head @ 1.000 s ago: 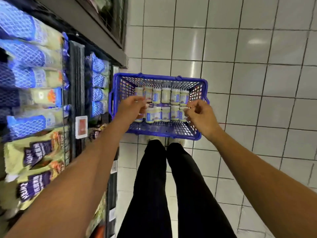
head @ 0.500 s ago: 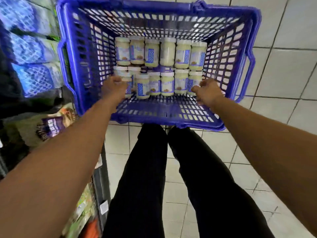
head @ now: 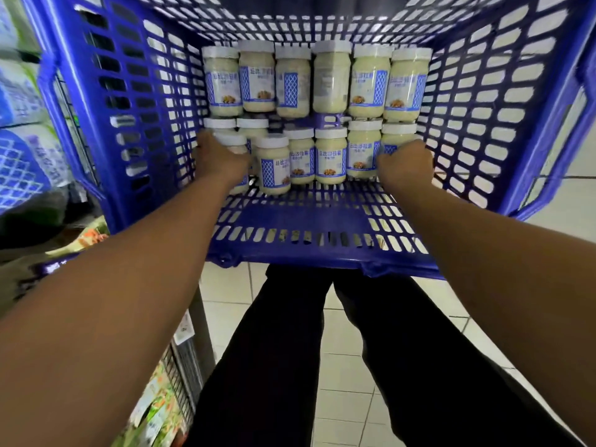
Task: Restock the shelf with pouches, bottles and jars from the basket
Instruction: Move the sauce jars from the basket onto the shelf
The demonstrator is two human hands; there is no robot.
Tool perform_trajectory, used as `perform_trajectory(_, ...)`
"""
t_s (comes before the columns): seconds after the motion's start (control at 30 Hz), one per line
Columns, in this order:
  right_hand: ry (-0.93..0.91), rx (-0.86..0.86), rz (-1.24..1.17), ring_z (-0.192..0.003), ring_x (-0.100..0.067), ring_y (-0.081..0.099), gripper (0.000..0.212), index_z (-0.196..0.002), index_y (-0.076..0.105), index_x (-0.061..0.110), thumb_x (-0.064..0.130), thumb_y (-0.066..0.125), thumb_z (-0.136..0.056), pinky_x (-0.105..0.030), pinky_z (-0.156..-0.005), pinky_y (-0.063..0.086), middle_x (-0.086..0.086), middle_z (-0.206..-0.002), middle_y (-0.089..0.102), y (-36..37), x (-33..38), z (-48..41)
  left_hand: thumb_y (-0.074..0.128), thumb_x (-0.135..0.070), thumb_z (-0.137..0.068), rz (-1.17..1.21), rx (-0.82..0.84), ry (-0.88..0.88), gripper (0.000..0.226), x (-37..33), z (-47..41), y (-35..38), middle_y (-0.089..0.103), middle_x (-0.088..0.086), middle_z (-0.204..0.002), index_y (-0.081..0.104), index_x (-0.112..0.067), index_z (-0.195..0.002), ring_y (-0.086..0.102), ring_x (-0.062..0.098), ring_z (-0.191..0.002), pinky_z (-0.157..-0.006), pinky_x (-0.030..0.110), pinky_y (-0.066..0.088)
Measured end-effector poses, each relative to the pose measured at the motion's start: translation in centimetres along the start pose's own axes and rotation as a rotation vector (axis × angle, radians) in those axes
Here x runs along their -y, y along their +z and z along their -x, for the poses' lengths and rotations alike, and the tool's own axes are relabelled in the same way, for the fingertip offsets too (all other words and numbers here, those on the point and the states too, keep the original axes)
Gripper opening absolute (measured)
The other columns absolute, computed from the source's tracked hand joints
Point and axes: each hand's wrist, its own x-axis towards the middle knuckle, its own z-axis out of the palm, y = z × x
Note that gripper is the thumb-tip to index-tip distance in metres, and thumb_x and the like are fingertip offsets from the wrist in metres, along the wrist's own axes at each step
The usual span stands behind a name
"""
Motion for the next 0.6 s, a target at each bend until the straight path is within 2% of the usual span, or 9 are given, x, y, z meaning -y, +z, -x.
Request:
perform_trajectory(0.1,0.01,-0.028,0.082,-0.118,-0.034,0.059,0.052,-0.132,0.046,0.0,0.028,0.066,-0.093,-0.035,-0.08,0.045,-0.017,-0.133,0.056,0.5,0.2,-0.4,0.087,-0.023,-0.072,-0.018,0.047,0.004,0.097,0.7,-0.1,0.4,0.04,0.014,-0.146,0.025,-0.02,-0.146,0.047,0.03,-0.129,-0.108,0.039,0.042)
perform_trajectory(0.2,0.016,-0.043,0.112,-0.122,-0.034,0.056,0.054,-0.135,0.042,-0.001,0.03,0.064,-0.096,-0.036,-0.083,0.044,-0.019,-0.136,0.054,1.0,0.5,-0.7,0.087,-0.023,-0.071,0.001,0.045,0.029,0.101,1.4,-0.2,0.5,0.042,0.013,-0.146,0.023,-0.024,-0.149,0.048,0.031,-0.129,-0.108,0.046,0.043)
perform_trajectory(0.3,0.047,-0.035,0.044,-0.123,-0.035,0.055,0.054,-0.136,0.041,-0.001,0.027,0.064,-0.095,-0.043,-0.097,0.048,-0.02,-0.136,0.054,1.5,0.8,-1.0,0.088,-0.023,-0.07,0.021,0.043,0.078,0.098,1.9,-0.4,0.4,0.048,0.009,-0.142,0.026,-0.023,-0.146,0.051,0.026,-0.125,-0.105,0.04,0.044)
perform_trajectory(0.4,0.047,-0.037,0.001,-0.124,-0.034,0.054,0.055,-0.137,0.039,-0.002,0.023,0.064,-0.095,-0.045,-0.102,0.048,-0.02,-0.138,0.053,1.7,0.9,-0.8,0.089,-0.021,-0.069,0.046,0.062,0.113,0.095,2.3,-0.6,0.0,0.054,0.003,-0.135,0.029,-0.021,-0.143,0.054,0.017,-0.114,-0.095,0.029,0.043)
perform_trajectory(0.6,-0.056,-0.02,0.051,-0.117,-0.035,0.057,0.056,-0.13,0.04,0.0,0.032,0.066,-0.092,-0.044,-0.095,0.051,-0.02,-0.129,0.057,0.9,0.4,-0.1,0.088,-0.028,-0.07,0.086,0.116,0.043,0.085,2.4,-0.5,-0.6,0.06,-0.003,-0.12,0.038,-0.019,-0.138,0.059,0.014,-0.1,-0.083,0.031,0.047)
